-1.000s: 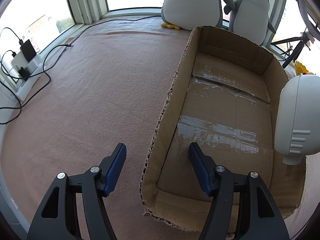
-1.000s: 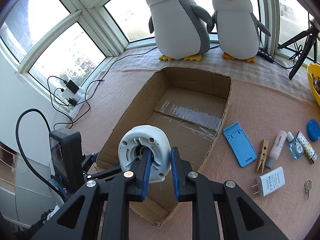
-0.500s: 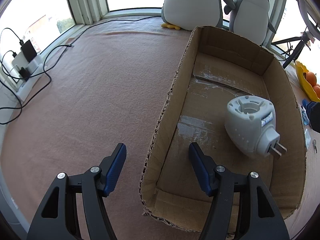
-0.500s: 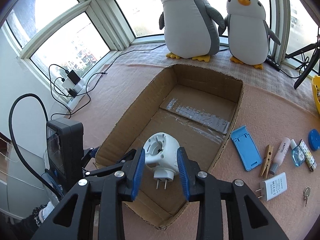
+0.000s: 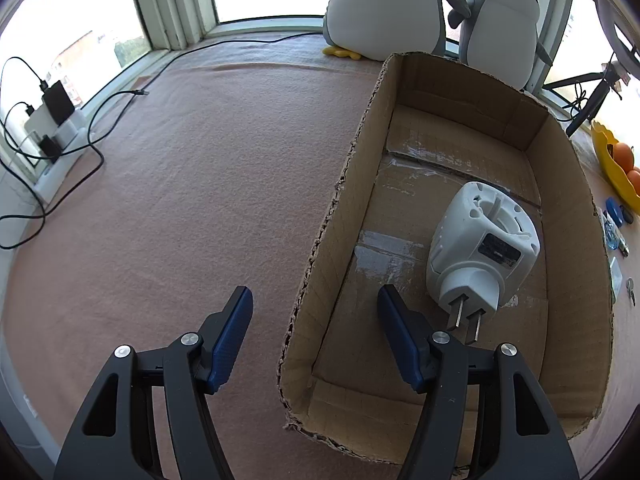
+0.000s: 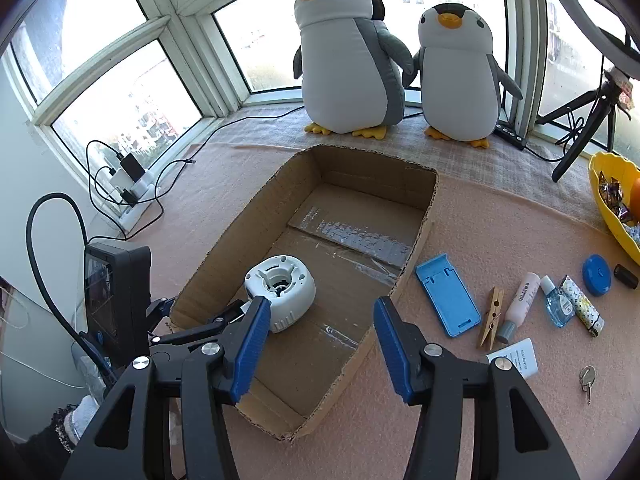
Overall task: Organize rigid objects
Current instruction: 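Carry the white plug adapter with the right tool into the cardboard box and release, then move the right tool to the key ring and grasp it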
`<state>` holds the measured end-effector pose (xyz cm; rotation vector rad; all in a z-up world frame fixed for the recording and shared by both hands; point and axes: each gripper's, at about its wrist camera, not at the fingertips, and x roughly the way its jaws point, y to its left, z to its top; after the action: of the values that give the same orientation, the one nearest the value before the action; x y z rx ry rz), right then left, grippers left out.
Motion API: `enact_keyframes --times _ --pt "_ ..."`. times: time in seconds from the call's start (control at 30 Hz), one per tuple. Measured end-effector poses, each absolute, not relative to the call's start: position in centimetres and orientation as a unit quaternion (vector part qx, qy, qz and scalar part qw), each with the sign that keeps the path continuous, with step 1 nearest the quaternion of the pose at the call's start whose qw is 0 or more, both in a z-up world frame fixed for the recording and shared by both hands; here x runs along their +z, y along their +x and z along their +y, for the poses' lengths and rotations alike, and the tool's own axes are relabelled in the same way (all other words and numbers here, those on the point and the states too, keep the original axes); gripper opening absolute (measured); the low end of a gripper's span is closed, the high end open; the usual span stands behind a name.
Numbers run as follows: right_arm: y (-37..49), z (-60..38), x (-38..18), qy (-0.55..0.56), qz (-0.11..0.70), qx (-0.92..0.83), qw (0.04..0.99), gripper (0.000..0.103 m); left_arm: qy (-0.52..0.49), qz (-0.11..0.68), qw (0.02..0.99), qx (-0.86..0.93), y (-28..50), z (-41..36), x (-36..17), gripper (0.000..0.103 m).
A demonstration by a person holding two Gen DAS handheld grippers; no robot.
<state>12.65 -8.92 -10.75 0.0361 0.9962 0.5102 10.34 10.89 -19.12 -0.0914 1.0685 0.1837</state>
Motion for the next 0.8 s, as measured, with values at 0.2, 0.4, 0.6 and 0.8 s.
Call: enact_keyframes --times 0.2,0.4,0.6,0.8 --pt "11.8 -14.1 -10.7 0.046 0.461 0.204 0.863 0.050 -0.043 0.508 0.856 0.088 10.3 10.9 -19.2 0.065" --pt "10.8 -21.0 -11.2 0.051 0.457 0.131 0.878 0.050 -0.042 0.508 0.856 0.088 10.3 10.9 -19.2 0.065" --pt "10.4 -27.0 -13.1 0.033 0.471 0.065 0.879 0.050 -0.041 0.507 0.856 0.088 10.3 10.8 -19.2 0.065" --pt "10.5 -30.2 -15.3 0.020 0.487 0.046 0.872 0.045 -0.041 0.507 0.856 0.088 10.3 10.7 -19.2 0.065"
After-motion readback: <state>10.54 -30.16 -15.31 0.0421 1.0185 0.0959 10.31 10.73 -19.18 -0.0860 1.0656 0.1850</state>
